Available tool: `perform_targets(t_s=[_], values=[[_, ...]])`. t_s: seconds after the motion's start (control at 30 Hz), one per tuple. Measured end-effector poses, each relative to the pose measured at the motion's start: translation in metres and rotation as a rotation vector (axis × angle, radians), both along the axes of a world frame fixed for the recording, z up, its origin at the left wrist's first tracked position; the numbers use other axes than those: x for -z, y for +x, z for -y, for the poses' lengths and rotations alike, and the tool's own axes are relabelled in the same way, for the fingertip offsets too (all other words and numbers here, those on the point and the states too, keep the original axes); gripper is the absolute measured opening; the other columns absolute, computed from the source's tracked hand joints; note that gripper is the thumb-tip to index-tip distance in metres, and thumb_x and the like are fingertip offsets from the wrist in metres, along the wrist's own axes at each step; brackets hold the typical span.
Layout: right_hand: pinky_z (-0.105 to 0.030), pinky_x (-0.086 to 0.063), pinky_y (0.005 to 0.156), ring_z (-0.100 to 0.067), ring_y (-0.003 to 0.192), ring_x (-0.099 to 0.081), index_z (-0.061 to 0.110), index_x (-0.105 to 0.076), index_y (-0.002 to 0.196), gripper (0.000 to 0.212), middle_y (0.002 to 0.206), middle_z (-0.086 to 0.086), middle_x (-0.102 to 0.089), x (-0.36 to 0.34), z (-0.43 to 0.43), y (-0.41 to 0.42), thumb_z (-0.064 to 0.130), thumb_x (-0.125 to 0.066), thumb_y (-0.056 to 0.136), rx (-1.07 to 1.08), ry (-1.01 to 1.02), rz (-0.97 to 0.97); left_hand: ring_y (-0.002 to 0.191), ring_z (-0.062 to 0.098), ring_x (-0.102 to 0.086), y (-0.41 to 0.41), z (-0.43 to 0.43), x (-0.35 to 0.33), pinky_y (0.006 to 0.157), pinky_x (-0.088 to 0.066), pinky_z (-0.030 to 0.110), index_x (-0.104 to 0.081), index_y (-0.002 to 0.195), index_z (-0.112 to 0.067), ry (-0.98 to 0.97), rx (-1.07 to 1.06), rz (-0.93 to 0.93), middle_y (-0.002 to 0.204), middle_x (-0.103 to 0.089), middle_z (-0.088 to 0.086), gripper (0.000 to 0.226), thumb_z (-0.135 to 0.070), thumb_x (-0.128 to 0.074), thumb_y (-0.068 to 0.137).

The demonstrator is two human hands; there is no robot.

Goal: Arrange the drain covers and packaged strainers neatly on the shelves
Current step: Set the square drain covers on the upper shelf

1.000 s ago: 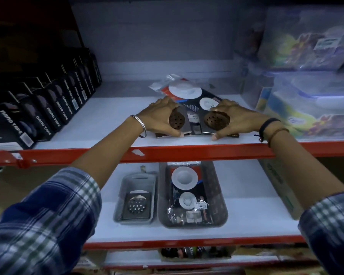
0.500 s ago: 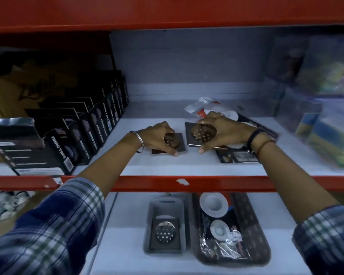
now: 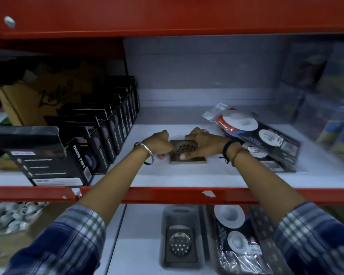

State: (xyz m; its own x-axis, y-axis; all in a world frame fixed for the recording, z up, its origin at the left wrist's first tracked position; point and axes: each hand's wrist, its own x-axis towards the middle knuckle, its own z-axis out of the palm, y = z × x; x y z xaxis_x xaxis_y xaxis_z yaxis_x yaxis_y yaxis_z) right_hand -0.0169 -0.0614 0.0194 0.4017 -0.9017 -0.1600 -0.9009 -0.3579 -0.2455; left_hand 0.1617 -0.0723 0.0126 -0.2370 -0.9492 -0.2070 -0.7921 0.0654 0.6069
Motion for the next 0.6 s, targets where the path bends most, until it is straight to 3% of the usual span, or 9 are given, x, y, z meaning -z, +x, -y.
perform_targets(t_s=[0.07, 0.17, 0.23, 0.33, 0.4, 0.5, 0.57, 0.6], values=[[-0.039, -0.04, 0.101, -0.03, 0.126, -0.042, 0.009, -0.04, 0.137, 0.081, 0.139, -0.012, -0.036, 0.002, 0.0, -0.003, 0.064, -0.054, 0.079, 0.121, -0.078, -0.005, 0.072, 0.024, -0.06, -0.001, -0.002, 0.002, 0.073, -0.057, 0.038, -0.031, 0.105, -0.014, 0.005, -0.003, -0.047, 0.09, -0.062, 0.017, 0.039, -0.019, -0.064, 0.085], [-0.033, -0.047, 0.079, -0.023, 0.095, -0.053, 0.009, -0.051, 0.112, 0.057, 0.124, -0.013, -0.054, 0.006, 0.002, -0.003, 0.055, -0.06, 0.081, 0.208, -0.055, -0.024, 0.068, 0.022, -0.06, -0.001, -0.005, 0.003, 0.067, -0.057, 0.033, -0.036, 0.123, -0.006, 0.022, -0.019, -0.1, 0.082, -0.061, 0.015, 0.047, -0.013, -0.063, 0.085], [-0.032, -0.045, 0.074, -0.022, 0.089, -0.053, 0.01, -0.052, 0.104, 0.05, 0.117, -0.015, -0.059, 0.009, 0.0, -0.001, 0.052, -0.062, 0.08, 0.225, -0.057, 0.009, 0.065, 0.019, -0.06, -0.002, -0.007, 0.001, 0.065, -0.056, 0.031, -0.037, 0.119, -0.006, 0.031, -0.037, -0.109, 0.078, -0.06, 0.012, 0.044, -0.015, -0.063, 0.085], [-0.031, -0.044, 0.079, -0.026, 0.101, -0.057, 0.003, -0.051, 0.121, 0.063, 0.125, -0.014, -0.057, 0.002, -0.011, -0.01, 0.053, -0.059, 0.083, 0.262, -0.167, 0.111, 0.084, 0.025, -0.061, -0.008, -0.011, -0.004, 0.063, -0.049, 0.027, -0.037, 0.121, -0.001, -0.109, -0.079, -0.001, 0.101, -0.059, 0.016, 0.051, -0.029, -0.061, 0.086], [-0.03, -0.046, 0.082, -0.028, 0.11, -0.058, 0.007, -0.051, 0.127, 0.064, 0.127, -0.01, -0.058, -0.009, -0.02, -0.027, 0.052, -0.059, 0.084, 0.289, -0.279, 0.222, 0.105, 0.03, -0.058, -0.022, -0.015, -0.011, 0.073, -0.043, 0.025, -0.033, 0.132, 0.001, -0.261, -0.101, -0.027, 0.113, -0.057, 0.018, 0.062, -0.032, -0.059, 0.087], [-0.038, -0.05, 0.091, -0.031, 0.109, -0.06, 0.008, -0.06, 0.117, 0.048, 0.12, -0.014, -0.065, -0.023, -0.026, -0.076, 0.044, -0.061, 0.085, 0.376, -0.45, 0.335, 0.097, 0.027, -0.061, -0.063, -0.03, -0.02, 0.073, -0.044, 0.026, -0.042, 0.128, -0.001, -0.329, -0.066, -0.187, 0.1, -0.061, 0.012, 0.052, -0.03, -0.059, 0.088], [-0.04, -0.048, 0.092, -0.035, 0.111, -0.059, 0.005, -0.062, 0.113, 0.043, 0.121, -0.021, -0.063, -0.022, -0.018, -0.12, 0.039, -0.058, 0.087, 0.469, -0.481, 0.299, 0.089, 0.025, -0.06, -0.097, -0.041, -0.019, 0.064, -0.046, 0.025, -0.044, 0.128, -0.004, -0.247, -0.027, -0.264, 0.107, -0.062, 0.013, 0.049, -0.029, -0.059, 0.089], [-0.04, -0.045, 0.096, -0.036, 0.117, -0.056, 0.005, -0.058, 0.12, 0.047, 0.129, -0.021, -0.059, -0.022, -0.016, -0.142, 0.041, -0.054, 0.09, 0.527, -0.435, 0.262, 0.087, 0.024, -0.06, -0.114, -0.046, -0.018, 0.06, -0.048, 0.025, -0.045, 0.125, -0.006, -0.188, -0.014, -0.298, 0.108, -0.062, 0.013, 0.045, -0.028, -0.059, 0.089]])
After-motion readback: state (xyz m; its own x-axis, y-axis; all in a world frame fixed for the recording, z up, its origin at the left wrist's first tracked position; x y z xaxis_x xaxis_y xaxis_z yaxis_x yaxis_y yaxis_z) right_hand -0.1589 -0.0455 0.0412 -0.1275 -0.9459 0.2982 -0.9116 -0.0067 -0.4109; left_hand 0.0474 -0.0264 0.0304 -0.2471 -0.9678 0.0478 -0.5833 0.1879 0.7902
